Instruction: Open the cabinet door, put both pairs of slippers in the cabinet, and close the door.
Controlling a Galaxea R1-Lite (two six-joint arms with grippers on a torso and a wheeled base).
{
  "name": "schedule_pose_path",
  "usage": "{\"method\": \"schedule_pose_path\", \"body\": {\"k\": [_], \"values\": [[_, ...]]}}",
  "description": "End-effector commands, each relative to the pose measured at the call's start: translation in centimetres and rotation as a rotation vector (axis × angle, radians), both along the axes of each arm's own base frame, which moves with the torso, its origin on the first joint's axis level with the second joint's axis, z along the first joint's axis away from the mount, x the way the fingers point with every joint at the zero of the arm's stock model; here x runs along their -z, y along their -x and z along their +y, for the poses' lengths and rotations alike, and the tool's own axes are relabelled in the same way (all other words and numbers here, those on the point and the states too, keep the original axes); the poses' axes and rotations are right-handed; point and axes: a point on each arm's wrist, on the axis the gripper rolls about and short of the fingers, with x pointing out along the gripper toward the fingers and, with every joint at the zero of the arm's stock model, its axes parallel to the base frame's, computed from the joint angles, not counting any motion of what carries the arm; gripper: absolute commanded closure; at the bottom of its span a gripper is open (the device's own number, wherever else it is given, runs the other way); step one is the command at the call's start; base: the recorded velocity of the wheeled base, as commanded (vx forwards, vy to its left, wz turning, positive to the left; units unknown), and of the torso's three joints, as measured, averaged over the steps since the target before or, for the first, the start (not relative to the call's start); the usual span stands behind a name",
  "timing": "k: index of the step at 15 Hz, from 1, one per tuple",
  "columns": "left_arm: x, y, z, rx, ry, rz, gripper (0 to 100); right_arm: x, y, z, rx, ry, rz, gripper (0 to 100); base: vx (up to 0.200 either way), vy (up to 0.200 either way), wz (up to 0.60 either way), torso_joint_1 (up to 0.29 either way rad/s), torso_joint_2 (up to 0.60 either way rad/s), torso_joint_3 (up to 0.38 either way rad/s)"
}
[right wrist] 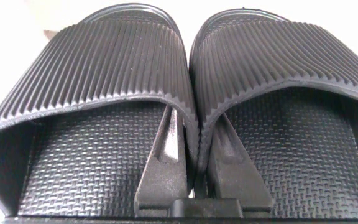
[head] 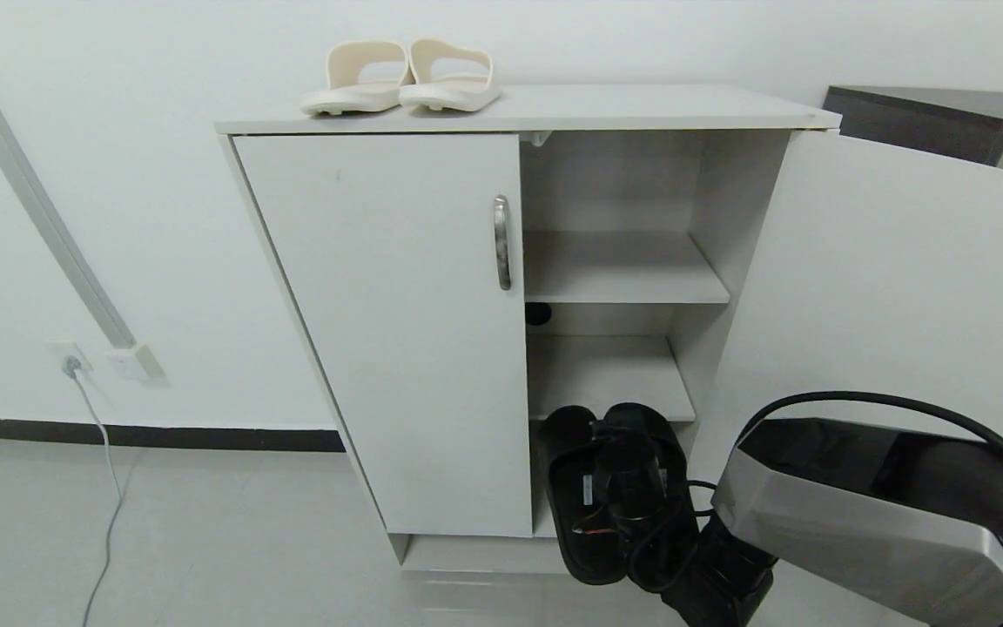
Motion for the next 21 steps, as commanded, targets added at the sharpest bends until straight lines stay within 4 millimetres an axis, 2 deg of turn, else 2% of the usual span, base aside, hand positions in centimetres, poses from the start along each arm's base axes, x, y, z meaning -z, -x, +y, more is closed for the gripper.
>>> {"method": "schedule_pose_path", "body": {"k": [1, 4, 8, 10, 17, 21], "values": [[0.0, 0.0, 0.0, 0.000, 0.001, 0.002, 100, 0.0, 0.0, 0.1, -0.001, -0.002, 0.001, 100, 0.000, 0.000, 0.00, 0.007, 0.00, -0.188], [0.0, 0.0, 0.0, -0.002, 0.002, 0.002, 100, -0.1, 0.0, 0.1, 0.022, -0.015, -0.026, 100, 0.000, 0.000, 0.00, 0.005, 0.00, -0.183], [0.0, 0.0, 0.0, -0.002, 0.002, 0.002, 100, -0.8, -2.3, -1.0, 0.143, -0.044, -0.121, 100, 0.000, 0.000, 0.00, 0.003, 0.00, -0.021], [0.0, 0.0, 0.0, -0.002, 0.002, 0.002, 100, -1.2, -2.7, -1.4, 0.158, -0.063, -0.141, 100, 0.000, 0.000, 0.00, 0.000, 0.00, 0.000], [0.0, 0.0, 0.0, -0.002, 0.001, 0.002, 100, -1.2, -2.7, -1.5, 0.161, -0.068, -0.147, 100, 0.000, 0.000, 0.00, 0.000, 0.00, 0.000], [0.0, 0.0, 0.0, -0.002, 0.001, 0.002, 100, -1.2, -2.7, -1.5, 0.159, -0.067, -0.147, 100, 0.200, 0.000, 0.00, -0.004, 0.00, 0.002]]}}
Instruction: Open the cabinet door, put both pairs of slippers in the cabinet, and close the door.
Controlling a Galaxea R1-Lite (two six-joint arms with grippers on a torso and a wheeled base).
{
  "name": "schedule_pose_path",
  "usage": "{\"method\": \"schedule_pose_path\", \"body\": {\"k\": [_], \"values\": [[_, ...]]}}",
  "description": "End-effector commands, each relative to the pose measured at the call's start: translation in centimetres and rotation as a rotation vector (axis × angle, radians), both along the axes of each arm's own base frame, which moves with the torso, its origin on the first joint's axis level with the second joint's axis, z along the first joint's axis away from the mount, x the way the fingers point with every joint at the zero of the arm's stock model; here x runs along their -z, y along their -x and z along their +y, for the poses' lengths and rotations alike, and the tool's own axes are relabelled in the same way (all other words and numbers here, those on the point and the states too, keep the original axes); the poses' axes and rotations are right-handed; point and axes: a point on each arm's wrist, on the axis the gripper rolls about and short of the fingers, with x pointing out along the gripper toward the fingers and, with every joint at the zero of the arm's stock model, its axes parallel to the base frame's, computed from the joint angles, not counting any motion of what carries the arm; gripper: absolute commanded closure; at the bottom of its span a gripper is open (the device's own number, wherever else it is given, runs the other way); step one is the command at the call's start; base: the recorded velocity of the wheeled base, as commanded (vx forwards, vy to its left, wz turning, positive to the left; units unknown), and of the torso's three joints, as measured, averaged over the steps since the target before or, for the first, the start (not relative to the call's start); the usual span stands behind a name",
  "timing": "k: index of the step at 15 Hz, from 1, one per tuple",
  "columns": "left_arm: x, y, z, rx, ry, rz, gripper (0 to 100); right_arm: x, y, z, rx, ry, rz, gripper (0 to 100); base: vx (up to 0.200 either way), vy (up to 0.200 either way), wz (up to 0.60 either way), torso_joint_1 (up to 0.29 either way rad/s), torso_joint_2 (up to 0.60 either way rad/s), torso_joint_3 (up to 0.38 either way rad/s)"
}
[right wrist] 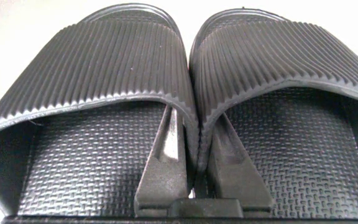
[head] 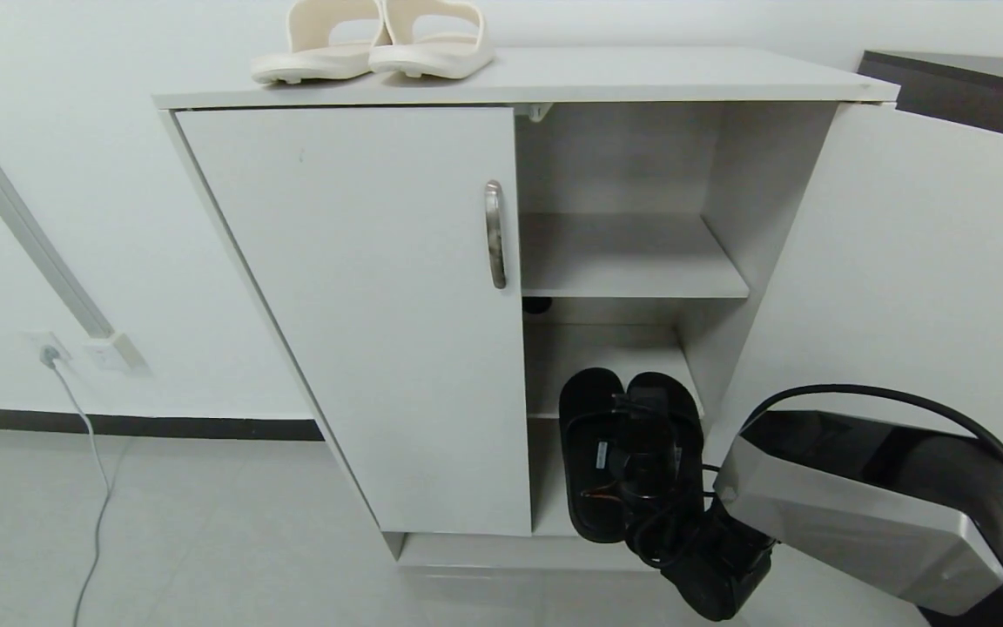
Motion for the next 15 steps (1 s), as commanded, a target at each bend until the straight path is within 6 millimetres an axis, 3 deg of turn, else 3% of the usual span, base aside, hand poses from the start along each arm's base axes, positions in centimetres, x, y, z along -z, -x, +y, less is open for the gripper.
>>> {"method": "schedule_pose_path", "body": {"k": [1, 8, 15], "values": [[0.0, 0.0, 0.0, 0.000, 0.000, 0.001, 100, -0.1, 0.0, 0.0, 0.000, -0.001, -0.002, 100, 0.200, 0.000, 0.00, 0.012, 0.00, -0.002], [0.0, 0.0, 0.0, 0.000, 0.001, 0.001, 100, 0.3, -0.4, -0.2, -0.025, 0.010, 0.021, 100, 0.029, 0.000, 0.00, 0.001, 0.00, 0.000], [0.0, 0.0, 0.0, 0.000, 0.001, 0.001, 100, -1.2, -4.4, 0.2, -0.031, 0.014, 0.039, 100, 0.000, 0.000, 0.00, 0.000, 0.00, 0.000]]}}
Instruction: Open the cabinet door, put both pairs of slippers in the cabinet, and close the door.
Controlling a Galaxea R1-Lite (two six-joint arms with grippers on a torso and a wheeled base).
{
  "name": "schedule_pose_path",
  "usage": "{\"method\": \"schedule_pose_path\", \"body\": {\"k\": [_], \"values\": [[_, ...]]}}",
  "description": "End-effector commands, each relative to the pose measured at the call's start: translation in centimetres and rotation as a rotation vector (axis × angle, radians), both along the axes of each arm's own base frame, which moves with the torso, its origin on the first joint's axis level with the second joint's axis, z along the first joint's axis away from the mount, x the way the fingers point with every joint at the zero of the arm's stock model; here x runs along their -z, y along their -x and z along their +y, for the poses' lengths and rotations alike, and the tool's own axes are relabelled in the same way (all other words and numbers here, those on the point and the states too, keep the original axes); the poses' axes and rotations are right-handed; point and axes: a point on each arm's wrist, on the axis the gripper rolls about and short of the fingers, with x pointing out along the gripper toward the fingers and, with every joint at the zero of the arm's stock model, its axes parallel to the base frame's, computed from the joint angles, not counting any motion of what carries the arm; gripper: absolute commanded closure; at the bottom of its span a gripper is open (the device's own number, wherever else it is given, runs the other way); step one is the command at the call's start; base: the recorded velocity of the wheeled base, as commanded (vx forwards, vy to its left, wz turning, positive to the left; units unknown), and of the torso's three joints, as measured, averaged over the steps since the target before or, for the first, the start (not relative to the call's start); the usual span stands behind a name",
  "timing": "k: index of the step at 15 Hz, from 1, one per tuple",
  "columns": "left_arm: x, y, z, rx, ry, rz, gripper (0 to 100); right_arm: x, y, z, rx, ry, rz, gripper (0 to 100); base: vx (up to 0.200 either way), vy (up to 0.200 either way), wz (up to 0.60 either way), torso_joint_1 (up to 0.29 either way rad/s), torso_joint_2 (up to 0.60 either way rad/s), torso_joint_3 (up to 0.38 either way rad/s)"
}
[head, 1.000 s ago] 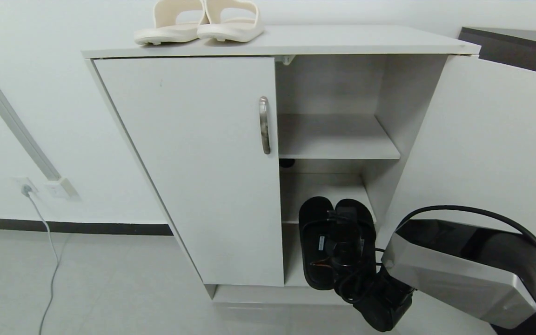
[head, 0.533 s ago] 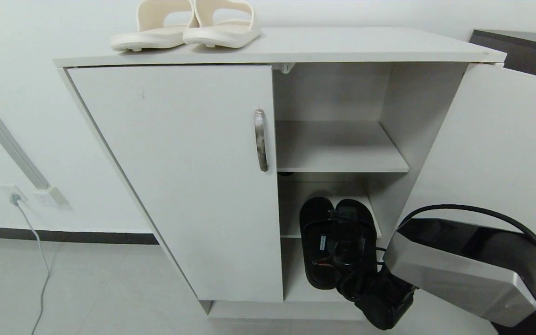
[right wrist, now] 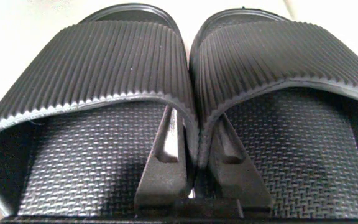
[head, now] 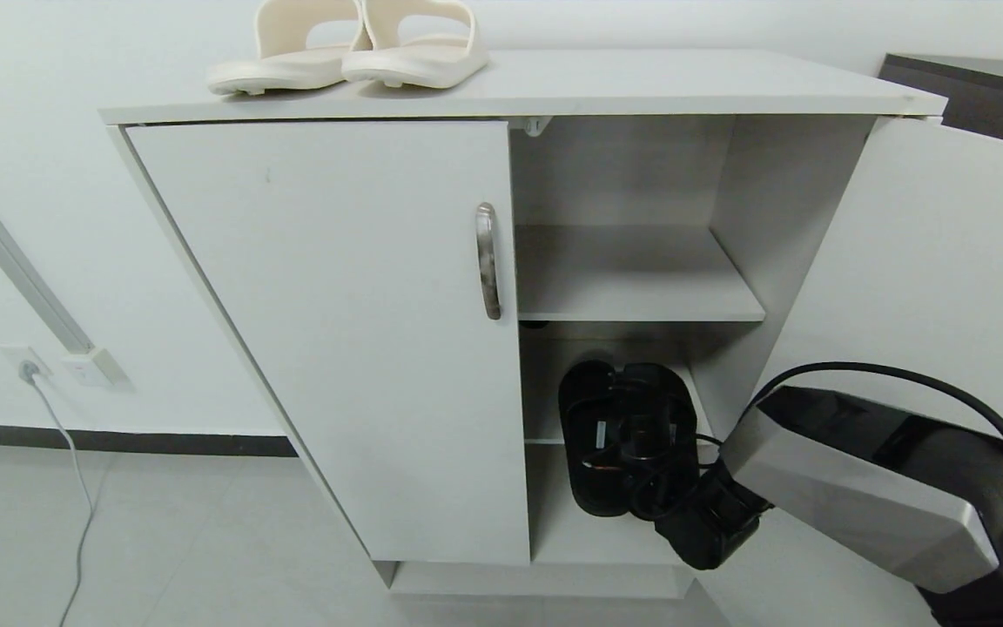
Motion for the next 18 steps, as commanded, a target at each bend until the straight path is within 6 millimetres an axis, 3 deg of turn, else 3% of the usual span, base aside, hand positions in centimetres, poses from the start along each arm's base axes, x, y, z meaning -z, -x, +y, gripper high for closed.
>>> {"method": "schedule_pose_path", "body": {"k": [1, 8, 18], "values": [[0.0, 0.0, 0.0, 0.001, 0.000, 0.001, 100, -0.2, -1.6, 0.5, 0.007, 0.001, -0.017, 100, 0.000, 0.000, 0.00, 0.000, 0.00, 0.000], [0.0, 0.0, 0.0, -0.001, 0.002, 0.001, 100, -1.1, -5.1, 0.5, 0.025, 0.013, -0.041, 100, 0.000, 0.000, 0.00, 0.000, 0.00, 0.000], [0.0, 0.0, 0.0, -0.001, 0.002, 0.001, 100, 0.1, -7.1, 0.1, 0.044, 0.007, -0.042, 100, 0.000, 0.000, 0.00, 0.000, 0.00, 0.000]]}}
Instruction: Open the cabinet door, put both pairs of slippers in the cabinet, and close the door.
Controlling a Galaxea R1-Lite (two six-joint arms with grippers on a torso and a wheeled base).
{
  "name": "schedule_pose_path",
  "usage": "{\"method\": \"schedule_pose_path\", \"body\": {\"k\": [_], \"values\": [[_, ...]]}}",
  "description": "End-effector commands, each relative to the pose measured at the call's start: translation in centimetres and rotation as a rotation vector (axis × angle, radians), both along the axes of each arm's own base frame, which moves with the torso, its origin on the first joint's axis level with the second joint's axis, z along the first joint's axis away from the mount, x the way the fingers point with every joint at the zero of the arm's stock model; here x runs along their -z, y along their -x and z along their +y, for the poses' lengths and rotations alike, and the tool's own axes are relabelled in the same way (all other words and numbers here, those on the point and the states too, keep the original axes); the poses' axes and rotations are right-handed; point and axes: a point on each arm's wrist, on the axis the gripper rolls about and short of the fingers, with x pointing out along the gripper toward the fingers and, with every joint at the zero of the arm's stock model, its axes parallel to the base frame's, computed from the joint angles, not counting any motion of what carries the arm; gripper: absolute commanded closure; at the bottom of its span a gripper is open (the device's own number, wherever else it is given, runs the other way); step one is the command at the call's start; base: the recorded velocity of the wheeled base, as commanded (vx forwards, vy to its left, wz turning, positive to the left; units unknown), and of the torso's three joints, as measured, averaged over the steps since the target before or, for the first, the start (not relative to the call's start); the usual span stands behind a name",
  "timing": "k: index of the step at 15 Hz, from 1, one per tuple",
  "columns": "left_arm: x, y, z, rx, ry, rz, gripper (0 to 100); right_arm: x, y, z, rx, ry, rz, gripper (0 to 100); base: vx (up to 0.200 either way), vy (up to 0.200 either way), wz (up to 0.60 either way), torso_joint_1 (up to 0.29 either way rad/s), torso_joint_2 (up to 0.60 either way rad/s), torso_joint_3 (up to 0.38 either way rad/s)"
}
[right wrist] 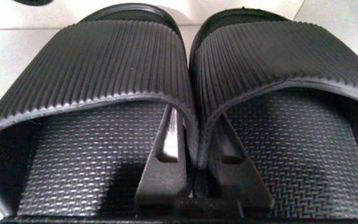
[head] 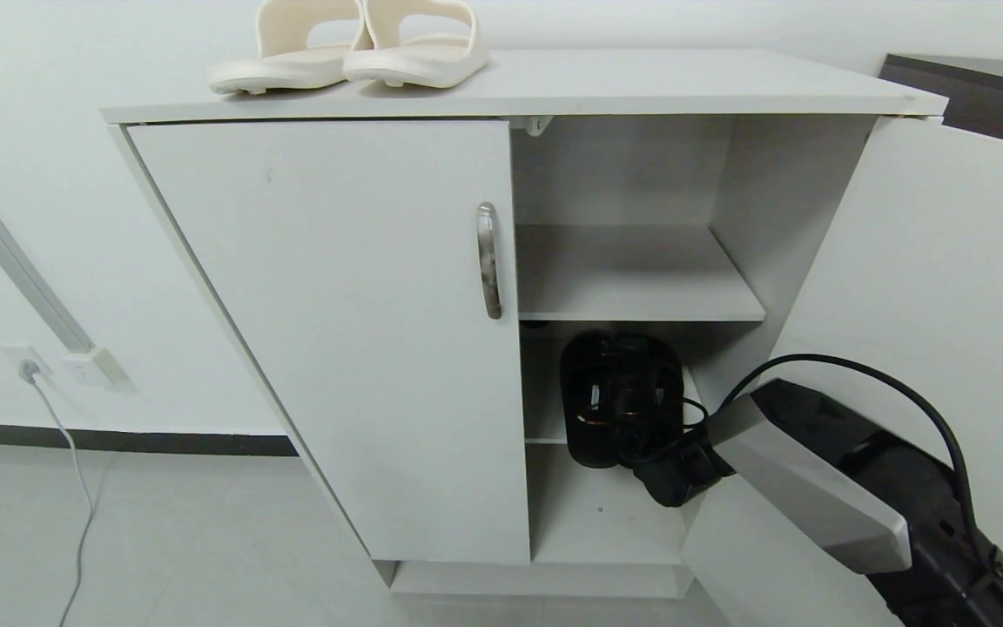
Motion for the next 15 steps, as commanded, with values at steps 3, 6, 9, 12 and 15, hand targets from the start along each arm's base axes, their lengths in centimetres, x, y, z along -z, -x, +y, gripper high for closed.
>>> {"method": "schedule_pose_path", "body": {"k": [3, 6, 9, 12, 15], "values": [[0.0, 0.0, 0.0, 0.000, 0.000, 0.001, 100, 0.7, -0.5, -0.1, 0.006, 0.003, 0.007, 100, 0.000, 0.000, 0.00, 0.000, 0.00, 0.000], [0.0, 0.0, 0.0, 0.000, 0.000, 0.001, 100, 0.9, -0.1, -0.3, 0.006, 0.012, 0.024, 0, 0.000, 0.000, 0.00, 0.000, 0.00, 0.000], [0.0, 0.0, 0.0, 0.000, 0.000, 0.001, 100, 0.3, 1.5, -0.8, -0.015, 0.015, 0.033, 0, 0.000, 0.000, 0.00, 0.000, 0.00, 0.000], [0.0, 0.0, 0.0, 0.000, 0.000, 0.001, 100, -0.8, 3.6, -1.4, -0.029, 0.013, 0.030, 0, 0.000, 0.000, 0.00, 0.000, 0.00, 0.000], [0.0, 0.0, 0.0, 0.000, 0.000, 0.001, 100, -2.0, 6.5, -2.2, -0.047, 0.011, 0.026, 0, 0.000, 0.000, 0.00, 0.000, 0.00, 0.000]]}}
